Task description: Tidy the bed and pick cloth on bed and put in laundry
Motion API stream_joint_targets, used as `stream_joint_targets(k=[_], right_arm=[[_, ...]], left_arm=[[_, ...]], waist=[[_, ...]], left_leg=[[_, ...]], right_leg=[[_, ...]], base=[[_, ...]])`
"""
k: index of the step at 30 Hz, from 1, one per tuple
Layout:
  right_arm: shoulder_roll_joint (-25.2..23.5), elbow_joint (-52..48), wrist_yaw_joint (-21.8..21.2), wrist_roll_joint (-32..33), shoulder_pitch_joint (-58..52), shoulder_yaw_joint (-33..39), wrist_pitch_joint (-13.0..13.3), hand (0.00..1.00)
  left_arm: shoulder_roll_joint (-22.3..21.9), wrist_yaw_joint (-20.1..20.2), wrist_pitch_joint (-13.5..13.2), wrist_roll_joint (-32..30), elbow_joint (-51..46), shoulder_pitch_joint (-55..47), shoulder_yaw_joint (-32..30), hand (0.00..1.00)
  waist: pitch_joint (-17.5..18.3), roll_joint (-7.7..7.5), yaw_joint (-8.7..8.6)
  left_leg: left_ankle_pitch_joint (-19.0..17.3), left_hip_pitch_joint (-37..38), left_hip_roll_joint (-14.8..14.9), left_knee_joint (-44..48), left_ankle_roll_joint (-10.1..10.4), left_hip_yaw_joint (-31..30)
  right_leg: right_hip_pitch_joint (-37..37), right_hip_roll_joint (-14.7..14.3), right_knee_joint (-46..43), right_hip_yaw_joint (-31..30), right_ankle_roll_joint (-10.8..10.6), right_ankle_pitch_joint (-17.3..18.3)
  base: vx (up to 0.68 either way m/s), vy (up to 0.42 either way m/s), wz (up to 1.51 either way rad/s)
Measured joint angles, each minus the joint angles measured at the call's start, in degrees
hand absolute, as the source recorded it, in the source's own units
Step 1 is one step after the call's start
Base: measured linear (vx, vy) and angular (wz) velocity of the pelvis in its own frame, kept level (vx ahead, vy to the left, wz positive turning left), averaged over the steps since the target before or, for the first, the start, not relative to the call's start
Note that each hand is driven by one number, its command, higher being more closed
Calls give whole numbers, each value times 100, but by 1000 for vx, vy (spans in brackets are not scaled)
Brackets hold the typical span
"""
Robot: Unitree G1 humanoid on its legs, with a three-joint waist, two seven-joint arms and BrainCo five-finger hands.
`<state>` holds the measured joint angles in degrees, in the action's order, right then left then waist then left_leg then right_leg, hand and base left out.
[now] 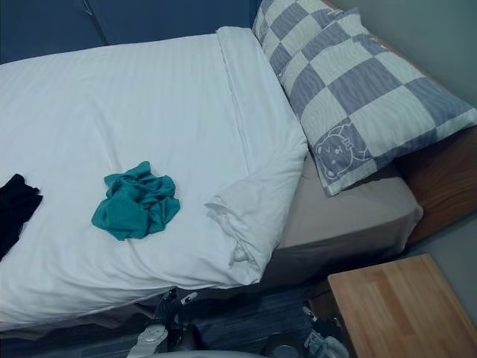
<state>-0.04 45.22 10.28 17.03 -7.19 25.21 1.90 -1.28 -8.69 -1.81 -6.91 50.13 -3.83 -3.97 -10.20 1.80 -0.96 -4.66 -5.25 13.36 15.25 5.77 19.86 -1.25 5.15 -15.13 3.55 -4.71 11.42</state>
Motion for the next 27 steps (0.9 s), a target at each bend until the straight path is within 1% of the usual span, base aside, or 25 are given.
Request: stream_joint_targets(k=[2,3,4,5,6,7,8,9,10,11,12,14,15,16,17,18,20,21,23,24,26,27], right_arm=[[-36,-995,380,-172,-88,362,-8,0],[-37,-1394,513,-274,-85,510,-5,0],[-29,-2040,769,-515,-64,719,-1,0],[23,-2670,1067,-938,-19,894,1,0],[79,-2999,1278,-1290,59,995,-9,0],[126,-3285,1433,-1551,166,1107,-10,0],[239,-3649,1647,-1946,411,1240,-24,0],[370,-3861,1822,-2260,695,1256,-75,0],[496,-3991,1926,-2520,920,1205,-124,0],[719,-4030,2031,-2936,1239,996,-172,0],[908,-4030,2071,-3091,1416,765,-231,0],[1364,-4032,2060,-3275,1780,228,-237,0],[1633,-4034,1975,-3371,2044,-143,-233,0],[1779,-4034,1885,-3409,2209,-365,-232,0],[1933,-4042,1766,-3484,2398,-683,-226,0],[2047,-4113,1641,-3581,2521,-985,-224,0],[2149,-4237,1417,-3625,2656,-1500,-190,0],[2160,-4237,1255,-3627,2734,-1816,-131,0],[2161,-4230,1035,-3626,2762,-2171,-72,0],[2162,-4230,965,-3626,2769,-2294,-57,0],[2157,-4216,726,-3623,2773,-2778,5,0],[2156,-4210,676,-3624,2770,-2868,14,0]], left_arm=[[186,0,23,-5,0,-28,64,0],[272,0,29,-10,0,-33,153,0],[342,1,28,-41,0,-46,243,0],[430,-3,28,-53,2,-50,337,0],[489,-6,26,-66,2,-57,403,0],[502,-6,25,-66,4,-65,449,0],[532,-7,24,-100,8,-76,512,0],[586,-10,24,-165,20,-94,636,0],[584,-7,23,-179,37,-110,701,0],[579,-13,19,-185,43,-118,809,0],[583,-11,4,-217,42,-97,853,0],[582,-12,-44,-231,44,-54,887,0],[587,-13,-74,-231,45,5,887,0],[599,-14,-86,-230,47,53,887,0],[623,-16,-98,-230,45,116,885,0],[638,-22,-119,-224,37,206,877,0],[658,-29,-134,-226,33,347,879,0],[683,-32,-135,-226,30,439,877,0],[736,-42,-134,-227,-11,560,857,0],[752,-45,-139,-226,-15,581,838,0],[848,-83,-140,-227,-48,742,825,0],[874,-109,-140,-227,-56,777,824,0]], waist=[[-13,-121,-12],[-25,-142,-43],[-23,-154,-115],[-24,-165,-154],[-26,-169,-142],[-28,-177,-138],[-37,-200,-128],[-40,-206,-115],[-41,-207,-118],[-43,-203,-124],[-65,-194,-123],[-112,-145,-120],[-199,-116,-113],[-269,-99,-92],[-374,-84,-51],[-509,-75,27],[-689,-41,79],[-821,-16,136],[-1007,-17,215],[-1061,-12,217],[-1320,-8,288],[-1387,-12,301]], left_leg=[[442,170,-355,-849,-77,64],[567,202,-428,-1077,-108,56],[753,226,-526,-1379,-135,-3],[935,292,-605,-1681,-161,-72],[1036,359,-635,-1856,-165,-86],[1104,417,-648,-1985,-169,-88],[1155,452,-650,-2067,-165,-91],[1161,452,-642,-2070,-163,-101],[1169,449,-640,-2075,-164,-110],[1188,412,-631,-2108,-173,-127],[1201,380,-621,-2110,-181,-138],[1272,204,-602,-2111,-202,-174],[1324,78,-582,-2110,-204,-191],[1366,-12,-567,-2109,-227,-208],[1419,-127,-544,-2088,-238,-240],[1467,-228,-527,-2070,-231,-276],[1555,-419,-524,-2067,-271,-371],[1599,-539,-528,-2065,-286,-455],[1619,-720,-530,-1977,-299,-548],[1619,-792,-536,-1936,-299,-590],[1628,-932,-557,-1843,-311,-688],[1628,-946,-565,-1824,-312,-701]], right_leg=[[17,167,483,-38,-94,-299],[16,200,585,-13,-113,-376],[17,240,700,57,-146,-454],[16,267,743,121,-157,-477],[16,268,743,133,-163,-487],[19,264,741,133,-164,-488],[19,252,743,131,-160,-503],[19,238,753,120,-146,-530],[18,231,762,111,-137,-547],[-10,216,773,103,-129,-571],[-32,201,782,98,-118,-591],[-207,174,768,93,-98,-626],[-340,152,735,91,-76,-669],[-424,136,719,94,-65,-694],[-538,110,700,104,-58,-724],[-659,95,624,123,-52,-729],[-856,95,489,184,-52,-727],[-955,103,424,257,-50,-725],[-1098,111,324,287,-44,-713],[-1137,118,288,299,-32,-694],[-1273,152,107,323,-6,-638],[-1299,165,60,328,-14,-614]], base=[[50,159,4],[-9,64,25],[-26,85,37],[-26,64,36],[-27,61,23],[-38,44,7],[-45,37,0],[-64,32,-3],[-71,13,-3],[-101,12,0],[-95,9,2],[-103,9,4],[-105,10,5],[-113,9,5],[-99,3,8],[-92,0,11],[-75,-4,22],[-69,1,27],[-37,3,24],[-26,3,28],[-24,5,21],[-32,-1,15]])
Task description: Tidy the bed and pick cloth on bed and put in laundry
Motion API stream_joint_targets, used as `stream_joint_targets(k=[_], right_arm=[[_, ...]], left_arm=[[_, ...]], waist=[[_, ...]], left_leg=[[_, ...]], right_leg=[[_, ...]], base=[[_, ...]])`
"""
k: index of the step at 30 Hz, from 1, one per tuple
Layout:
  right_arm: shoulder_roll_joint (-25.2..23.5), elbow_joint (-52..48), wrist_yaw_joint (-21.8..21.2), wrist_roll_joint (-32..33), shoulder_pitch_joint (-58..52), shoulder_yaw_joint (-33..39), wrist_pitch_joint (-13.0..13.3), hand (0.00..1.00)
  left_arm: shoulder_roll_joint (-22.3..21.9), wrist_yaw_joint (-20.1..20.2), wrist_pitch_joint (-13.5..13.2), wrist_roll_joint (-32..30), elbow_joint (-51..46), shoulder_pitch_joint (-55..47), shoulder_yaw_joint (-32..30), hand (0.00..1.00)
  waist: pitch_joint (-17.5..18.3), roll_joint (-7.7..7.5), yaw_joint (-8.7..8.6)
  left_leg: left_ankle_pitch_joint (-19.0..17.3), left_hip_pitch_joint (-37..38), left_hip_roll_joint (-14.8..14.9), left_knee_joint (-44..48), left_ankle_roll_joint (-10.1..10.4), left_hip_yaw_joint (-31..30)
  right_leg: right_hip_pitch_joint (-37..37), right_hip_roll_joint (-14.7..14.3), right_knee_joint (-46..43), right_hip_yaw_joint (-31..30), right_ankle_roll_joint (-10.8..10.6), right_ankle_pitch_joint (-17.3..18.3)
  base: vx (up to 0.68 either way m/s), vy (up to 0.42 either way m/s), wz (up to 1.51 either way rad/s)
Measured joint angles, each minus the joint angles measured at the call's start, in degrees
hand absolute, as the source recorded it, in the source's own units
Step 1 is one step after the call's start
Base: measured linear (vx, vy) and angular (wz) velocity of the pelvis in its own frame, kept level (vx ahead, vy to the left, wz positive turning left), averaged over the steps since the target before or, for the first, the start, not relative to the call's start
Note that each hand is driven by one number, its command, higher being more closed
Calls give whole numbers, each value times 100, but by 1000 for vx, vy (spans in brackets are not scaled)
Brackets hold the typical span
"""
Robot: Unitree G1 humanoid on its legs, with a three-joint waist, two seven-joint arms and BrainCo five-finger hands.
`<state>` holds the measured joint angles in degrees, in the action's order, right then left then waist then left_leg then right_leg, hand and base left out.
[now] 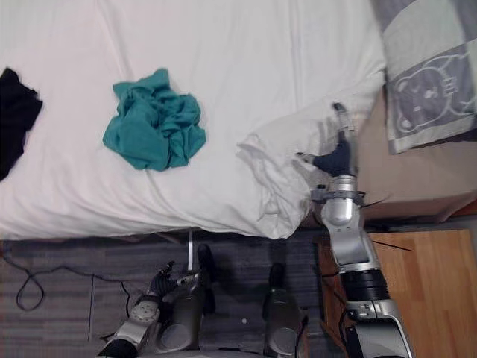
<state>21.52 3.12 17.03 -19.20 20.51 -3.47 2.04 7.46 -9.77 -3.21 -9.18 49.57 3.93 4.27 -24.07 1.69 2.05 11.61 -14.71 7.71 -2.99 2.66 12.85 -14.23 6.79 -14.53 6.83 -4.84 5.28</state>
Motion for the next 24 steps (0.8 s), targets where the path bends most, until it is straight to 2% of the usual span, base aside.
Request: stream_joint_targets(k=[1,6,11,16,19,20,23,24], right_arm=[[-3,22,-78,1,-24,-135,27,100],[32,574,-95,7,39,-129,257,100],[78,1220,-90,59,204,316,381,100],[72,1401,-73,142,-109,1043,363,100],[56,1470,-26,311,-614,1731,201,100],[33,1673,40,352,-794,2098,131,0],[-130,2084,54,616,-1060,2701,122,0],[-206,2126,54,685,-1103,2812,105,0]], left_arm=[[39,-39,0,1,-16,22,-8,0],[239,-57,26,-1,43,67,-1,0],[250,-62,48,-2,48,63,12,0],[243,-42,53,-2,36,34,7,0],[203,-31,50,-2,-79,-79,1,0],[180,-28,56,-1,-78,-119,-13,0],[96,-21,79,2,-75,-362,-42,0],[88,-19,80,2,-76,-388,-43,0]], waist=[[-77,8,7],[-229,-8,-9],[-233,-8,-28],[-233,-11,-71],[-205,-31,-119],[-160,-31,-135],[291,-38,-145],[330,-41,-142]], left_leg=[[1,-88,-22,27,-1,-39],[-2,-330,-81,207,-2,-180],[-14,-338,-80,375,-6,-299],[-15,-64,-85,342,-3,-334],[-11,251,-122,144,-1,-285],[13,375,-135,-5,23,-226],[83,520,-170,-243,32,-161],[81,578,-175,-243,33,-157]], right_leg=[[-113,33,-127,31,-17,57],[-386,145,-553,110,-9,260],[-390,187,-829,193,20,443],[-94,190,-814,246,27,483],[171,198,-687,230,0,492],[251,195,-601,218,-35,467],[392,177,-274,175,-102,360],[470,177,-191,177,-116,340]], base=[[-32,-5,16],[-9,-17,16],[-1,-41,11],[1,-21,6],[12,1,-2],[51,3,-9],[111,-8,-10],[172,-16,-2]])
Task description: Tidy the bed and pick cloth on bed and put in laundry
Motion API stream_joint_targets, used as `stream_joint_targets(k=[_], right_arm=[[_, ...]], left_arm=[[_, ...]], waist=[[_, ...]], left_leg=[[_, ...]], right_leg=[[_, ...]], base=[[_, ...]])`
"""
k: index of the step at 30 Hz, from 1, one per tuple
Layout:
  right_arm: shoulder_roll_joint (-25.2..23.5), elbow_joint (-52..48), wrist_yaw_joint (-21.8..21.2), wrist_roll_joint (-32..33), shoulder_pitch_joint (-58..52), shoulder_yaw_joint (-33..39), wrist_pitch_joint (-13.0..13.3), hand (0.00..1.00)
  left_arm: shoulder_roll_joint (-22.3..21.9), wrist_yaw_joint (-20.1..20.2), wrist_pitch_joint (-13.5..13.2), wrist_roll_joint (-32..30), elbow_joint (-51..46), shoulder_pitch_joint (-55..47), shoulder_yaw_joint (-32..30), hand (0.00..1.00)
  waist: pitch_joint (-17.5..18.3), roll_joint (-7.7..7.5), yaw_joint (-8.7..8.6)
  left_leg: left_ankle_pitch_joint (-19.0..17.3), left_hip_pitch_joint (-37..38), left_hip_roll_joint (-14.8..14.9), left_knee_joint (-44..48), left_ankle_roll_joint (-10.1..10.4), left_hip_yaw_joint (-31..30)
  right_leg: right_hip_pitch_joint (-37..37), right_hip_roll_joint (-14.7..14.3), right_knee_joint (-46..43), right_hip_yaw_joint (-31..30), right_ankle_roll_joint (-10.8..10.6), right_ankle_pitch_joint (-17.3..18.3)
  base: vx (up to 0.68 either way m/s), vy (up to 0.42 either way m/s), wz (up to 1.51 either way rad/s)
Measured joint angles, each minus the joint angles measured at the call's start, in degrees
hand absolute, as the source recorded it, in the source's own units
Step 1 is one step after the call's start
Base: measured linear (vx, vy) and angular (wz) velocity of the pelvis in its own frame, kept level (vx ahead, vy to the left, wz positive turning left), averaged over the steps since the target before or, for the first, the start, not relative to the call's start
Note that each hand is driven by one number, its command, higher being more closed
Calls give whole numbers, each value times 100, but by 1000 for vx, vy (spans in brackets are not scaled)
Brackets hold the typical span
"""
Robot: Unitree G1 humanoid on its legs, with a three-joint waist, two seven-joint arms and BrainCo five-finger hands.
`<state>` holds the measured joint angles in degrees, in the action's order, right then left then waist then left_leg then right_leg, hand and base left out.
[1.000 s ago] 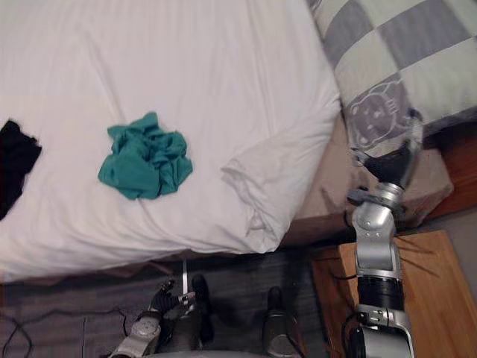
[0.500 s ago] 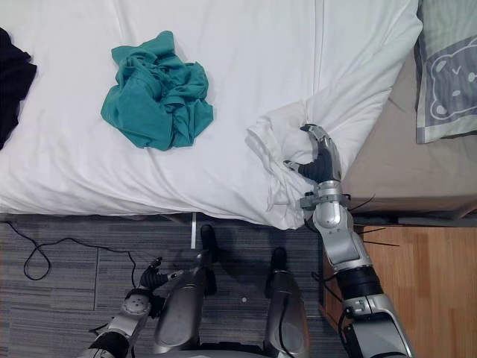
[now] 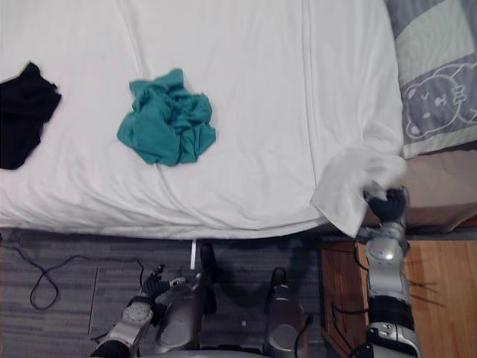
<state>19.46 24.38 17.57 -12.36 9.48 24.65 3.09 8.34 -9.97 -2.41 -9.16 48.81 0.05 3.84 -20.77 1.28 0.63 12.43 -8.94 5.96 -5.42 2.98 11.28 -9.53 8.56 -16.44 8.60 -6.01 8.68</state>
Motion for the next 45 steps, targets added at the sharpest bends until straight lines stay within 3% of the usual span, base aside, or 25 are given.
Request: stream_joint_targets(k=[4,9,11,15,16,18,23,28,31,35,38,41,45], right_arm=[[-787,195,76,787,-196,911,-159,0],[-1130,55,252,1305,-190,1542,-539,0],[-1313,-299,637,1304,-361,2020,-901,0],[-1317,-1236,1325,1198,-796,2798,-1106,0],[-1227,-1361,1550,1166,-866,2963,-1105,100],[-1084,-1488,1793,1143,-937,3107,-1105,100],[-739,-1945,1851,694,-798,2569,-1146,100],[226,-1900,1419,270,156,896,-923,100],[413,-1714,1202,252,888,168,-672,100],[462,-871,1033,309,1743,-491,-570,100],[434,-482,983,517,1947,-686,-571,100],[45,-161,981,740,1716,-711,-579,100],[-366,-298,1021,840,1184,-690,-301,100]], left_arm=[[-125,16,60,65,1,-157,-234,0],[-308,113,182,83,16,-274,-489,0],[-413,106,207,83,32,-351,-680,0],[-509,95,221,81,130,-458,-819,0],[-530,91,220,81,130,-573,-856,0],[-530,93,221,80,179,-616,-852,0],[-532,99,272,80,269,-585,-818,0],[-498,116,229,82,271,-513,-646,0],[-407,119,196,95,273,-332,-536,0],[-168,105,181,229,187,62,-335,0],[-96,78,193,365,38,161,-289,0],[-18,-38,212,506,13,144,-213,0],[-12,-144,211,514,-35,154,-224,0]], waist=[[301,-16,14],[433,-15,29],[585,-26,28],[808,-58,-65],[934,-122,-181],[1024,-186,-316],[1030,-193,-318],[1009,-57,-269],[801,30,-197],[211,84,39],[-176,159,62],[-303,159,103],[-401,154,102]], left_leg=[[-125,351,-38,-1,20,42],[-185,615,-19,-12,56,157],[-242,660,19,-21,87,244],[-337,761,25,-54,73,459],[-354,774,26,-54,73,486],[-361,781,33,-55,75,498],[-382,754,105,-55,103,538],[-340,313,104,-53,103,262],[-167,-83,91,-22,44,46],[-63,-584,-6,254,-2,-200],[-177,-1008,-129,850,-150,-329],[-637,-1543,-120,1807,-153,-312],[-1065,-1659,27,2395,-126,-226]], right_leg=[[584,0,476,54,-32,-103],[935,-25,665,46,-22,-120],[940,-56,670,-13,-21,-119],[942,-55,720,-241,-36,-154],[947,-59,784,-261,-49,-191],[946,-68,830,-303,-44,-230],[922,-132,956,-409,-26,-363],[508,-162,888,-366,50,-452],[110,-154,592,-199,44,-431],[-486,12,-214,-30,31,-116],[-810,262,-857,46,-2,176],[-1169,371,-1427,-49,-4,444],[-1178,326,-1654,-109,0,612]], base=[[149,-5,2],[70,-7,-4],[21,-4,-14],[16,20,-32],[17,18,-24],[9,15,-18],[-52,10,-8],[-80,23,9],[-59,10,31],[-47,-14,36],[-11,-22,42],[-8,-21,7],[-26,-42,-16]])
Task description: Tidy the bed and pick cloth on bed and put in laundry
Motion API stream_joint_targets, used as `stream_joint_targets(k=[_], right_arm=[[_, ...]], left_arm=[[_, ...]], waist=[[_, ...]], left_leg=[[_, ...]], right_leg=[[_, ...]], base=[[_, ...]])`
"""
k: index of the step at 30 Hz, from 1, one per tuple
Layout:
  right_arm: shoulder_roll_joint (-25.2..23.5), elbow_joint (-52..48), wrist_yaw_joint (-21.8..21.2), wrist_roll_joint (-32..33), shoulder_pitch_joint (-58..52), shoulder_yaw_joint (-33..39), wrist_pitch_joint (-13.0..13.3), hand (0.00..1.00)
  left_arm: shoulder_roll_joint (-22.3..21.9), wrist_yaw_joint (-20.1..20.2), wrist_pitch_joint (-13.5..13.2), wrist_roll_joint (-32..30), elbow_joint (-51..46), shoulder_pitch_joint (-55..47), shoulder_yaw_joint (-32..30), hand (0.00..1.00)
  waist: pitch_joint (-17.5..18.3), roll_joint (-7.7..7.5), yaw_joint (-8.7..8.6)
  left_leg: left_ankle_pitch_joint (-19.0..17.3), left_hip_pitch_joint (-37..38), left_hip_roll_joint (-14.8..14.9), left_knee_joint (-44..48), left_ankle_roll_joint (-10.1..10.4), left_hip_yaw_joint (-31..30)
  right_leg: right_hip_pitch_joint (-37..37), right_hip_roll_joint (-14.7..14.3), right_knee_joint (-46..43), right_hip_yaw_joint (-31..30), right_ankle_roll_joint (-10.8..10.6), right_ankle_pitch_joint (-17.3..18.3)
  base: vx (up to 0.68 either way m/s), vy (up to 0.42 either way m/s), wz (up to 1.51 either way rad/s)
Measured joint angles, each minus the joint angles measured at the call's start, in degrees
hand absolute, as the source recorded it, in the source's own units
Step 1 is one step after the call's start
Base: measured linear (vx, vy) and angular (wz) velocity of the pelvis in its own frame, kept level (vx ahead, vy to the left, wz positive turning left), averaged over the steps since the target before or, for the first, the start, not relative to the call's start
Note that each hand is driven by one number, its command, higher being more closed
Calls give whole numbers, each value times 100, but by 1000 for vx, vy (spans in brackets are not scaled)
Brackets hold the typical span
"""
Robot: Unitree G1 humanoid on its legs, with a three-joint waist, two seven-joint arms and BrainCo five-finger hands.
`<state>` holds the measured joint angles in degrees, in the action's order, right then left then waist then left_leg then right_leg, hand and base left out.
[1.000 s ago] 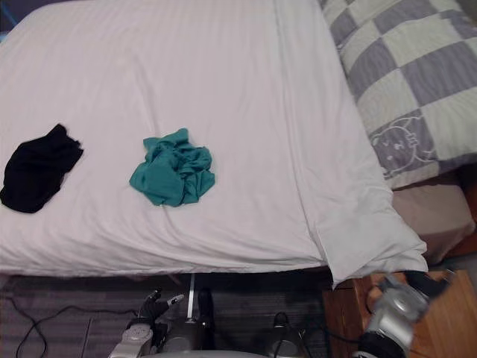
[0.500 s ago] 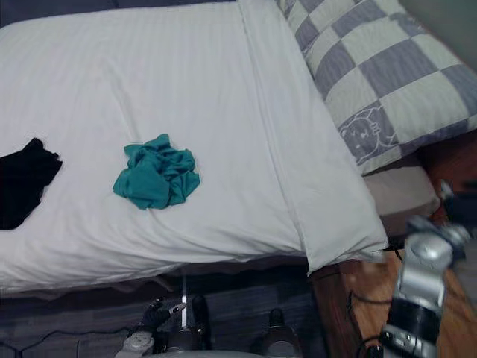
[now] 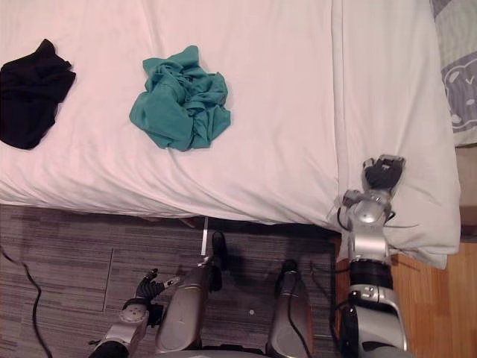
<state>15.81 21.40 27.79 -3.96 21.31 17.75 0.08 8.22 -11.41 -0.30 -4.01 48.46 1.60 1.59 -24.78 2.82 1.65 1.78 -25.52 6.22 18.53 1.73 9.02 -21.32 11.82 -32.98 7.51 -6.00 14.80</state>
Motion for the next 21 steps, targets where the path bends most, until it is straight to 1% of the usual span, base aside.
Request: stream_joint_targets(k=[3,4,6,8,9,10,12,14,16,18,21], right_arm=[[-372,-48,-18,115,-481,78,186,100],[-597,-8,-58,134,-807,204,201,100],[-782,161,-107,246,-1161,283,199,100],[-1047,798,-312,353,-1716,513,97,100],[-1131,1233,-437,360,-1946,579,-18,0],[-1269,1772,-570,383,-2199,673,-182,0],[-1530,2643,-830,387,-2692,727,-425,0],[-1631,3049,-1008,358,-2903,818,-530,0],[-1661,3544,-1260,277,-3049,1211,-563,0],[-1651,3714,-1460,133,-3058,1374,-615,0],[-1649,3806,-1618,106,-2892,1384,-631,0]], left_arm=[[20,-34,7,-2,-22,0,-5,0],[43,-58,11,-2,-52,-12,-19,0],[31,-106,10,-4,-66,-47,-109,0],[-22,-119,10,-7,-64,-84,-246,0],[-20,-115,11,-10,-61,-94,-254,0],[-24,-105,11,-13,-59,-94,-318,0],[-122,-96,10,-21,-26,-96,-431,0],[-165,-65,9,-47,121,-118,-451,0],[-174,68,2,-117,291,-217,-459,0],[-183,188,-3,-128,400,-277,-485,0],[-207,289,-3,-130,565,-277,-626,0]], waist=[[-22,-40,-61],[-63,-112,-57],[-57,-161,-60],[2,-254,-69],[33,-288,-82],[59,-309,-96],[115,-318,-150],[261,-342,-229],[507,-426,-347],[697,-482,-377],[808,-492,-360]], left_leg=[[-50,85,101,-15,-20,126],[-49,296,136,-148,-19,229],[-46,496,134,-286,-16,259],[-10,797,73,-612,24,323],[48,930,42,-790,57,373],[161,1087,-26,-1018,56,400],[389,1462,-140,-1568,39,508],[443,1662,-185,-1802,58,547],[453,2051,-231,-2065,67,568],[493,2372,-235,-2307,121,580],[525,2474,-226,-2389,128,612]], right_leg=[[134,-65,157,-1,0,-13],[346,-87,348,1,0,-82],[581,-115,589,12,-31,-142],[868,-118,944,10,-82,-195],[969,-112,1106,6,-86,-261],[1077,-100,1293,-2,-99,-342],[1335,-86,1633,-7,-133,-488],[1487,-93,1838,-28,-188,-554],[1816,-88,2029,-34,-208,-566],[2041,-110,2088,6,-208,-566],[2097,-126,2103,1,-208,-566]], base=[[9,-37,-9],[69,-17,-9],[73,-9,-8],[111,5,-9],[189,10,-11],[221,1,-7],[211,-1,-13],[155,-3,-19],[199,-20,-14],[132,-19,-7],[53,-8,-1]])
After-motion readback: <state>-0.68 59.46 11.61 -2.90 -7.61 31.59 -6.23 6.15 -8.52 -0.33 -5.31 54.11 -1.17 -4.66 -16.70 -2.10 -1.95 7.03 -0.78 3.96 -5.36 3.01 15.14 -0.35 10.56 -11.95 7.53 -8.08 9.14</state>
